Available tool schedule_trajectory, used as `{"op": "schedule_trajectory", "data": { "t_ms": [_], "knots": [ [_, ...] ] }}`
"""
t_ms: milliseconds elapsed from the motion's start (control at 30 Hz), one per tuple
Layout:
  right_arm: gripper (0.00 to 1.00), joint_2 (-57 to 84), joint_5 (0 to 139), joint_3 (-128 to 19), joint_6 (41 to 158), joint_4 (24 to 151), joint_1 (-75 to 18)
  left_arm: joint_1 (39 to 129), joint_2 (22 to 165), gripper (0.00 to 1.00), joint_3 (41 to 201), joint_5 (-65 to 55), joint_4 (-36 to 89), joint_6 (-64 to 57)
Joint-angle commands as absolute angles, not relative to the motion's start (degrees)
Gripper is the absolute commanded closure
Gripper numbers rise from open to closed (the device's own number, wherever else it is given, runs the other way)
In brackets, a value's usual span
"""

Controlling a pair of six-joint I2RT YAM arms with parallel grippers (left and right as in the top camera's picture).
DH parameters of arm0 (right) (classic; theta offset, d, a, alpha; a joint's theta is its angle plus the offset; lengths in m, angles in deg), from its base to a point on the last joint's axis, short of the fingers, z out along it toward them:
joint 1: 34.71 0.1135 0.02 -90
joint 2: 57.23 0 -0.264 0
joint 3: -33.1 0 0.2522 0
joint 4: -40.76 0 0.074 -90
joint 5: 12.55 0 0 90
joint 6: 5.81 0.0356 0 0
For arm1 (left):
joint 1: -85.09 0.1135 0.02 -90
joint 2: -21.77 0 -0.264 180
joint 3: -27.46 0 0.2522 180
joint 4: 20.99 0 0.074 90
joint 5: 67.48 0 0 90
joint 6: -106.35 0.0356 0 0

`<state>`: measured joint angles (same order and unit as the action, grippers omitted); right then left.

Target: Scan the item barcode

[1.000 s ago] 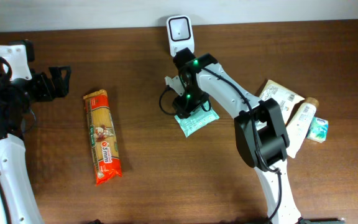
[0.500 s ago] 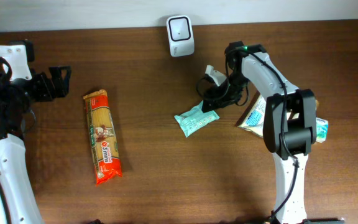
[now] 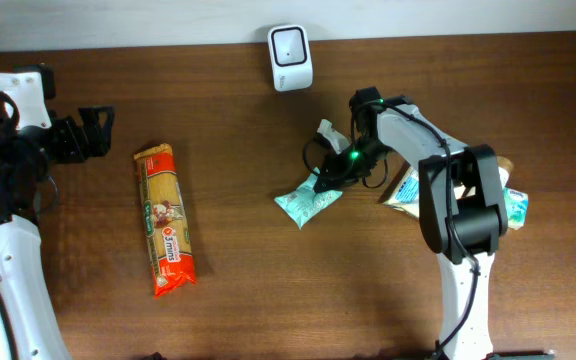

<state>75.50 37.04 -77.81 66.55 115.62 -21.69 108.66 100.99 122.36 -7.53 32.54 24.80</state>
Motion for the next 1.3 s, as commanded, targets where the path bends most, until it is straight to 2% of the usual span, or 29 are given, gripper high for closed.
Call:
{"op": "schedule_trajectory", "data": {
  "t_ms": [0, 133, 267, 567, 933, 1100, 1267],
  "knots": [
    [0.96, 76.18, 36.47, -83.73, 66.89, 121.17, -22.77, 108.48, 100.51, 0.01, 122.87, -8.12, 32.48, 24.34],
    [0.96, 68.24, 36.56, -90.62, 66.94, 124.91, -23.92, 108.48, 100.51, 0.01, 122.87, -8.12, 32.48, 24.34],
    [0.96, 58.65, 45.11, -90.64, 73.15, 124.63, -23.92, 108.48, 100.51, 0.01, 122.87, -8.12, 32.48, 24.34],
    [0.96, 39.39, 46.0, -90.64, 74.87, 124.8, -23.86, 108.48, 100.51, 0.01, 122.87, -8.12, 32.48, 24.34],
    [0.96, 34.87, 46.77, -90.62, 74.83, 123.47, -23.86, 108.48, 100.51, 0.01, 122.87, -8.12, 32.48, 24.34],
    [0.96, 37.38, 62.55, -90.62, 74.89, 113.74, -20.3, 108.48, 100.51, 0.01, 122.87, -8.12, 32.48, 24.34],
    [0.96, 43.56, 92.41, -90.62, 71.62, 96.54, -12.43, 108.48, 100.51, 0.01, 122.87, -8.12, 32.48, 24.34]
  ]
}}
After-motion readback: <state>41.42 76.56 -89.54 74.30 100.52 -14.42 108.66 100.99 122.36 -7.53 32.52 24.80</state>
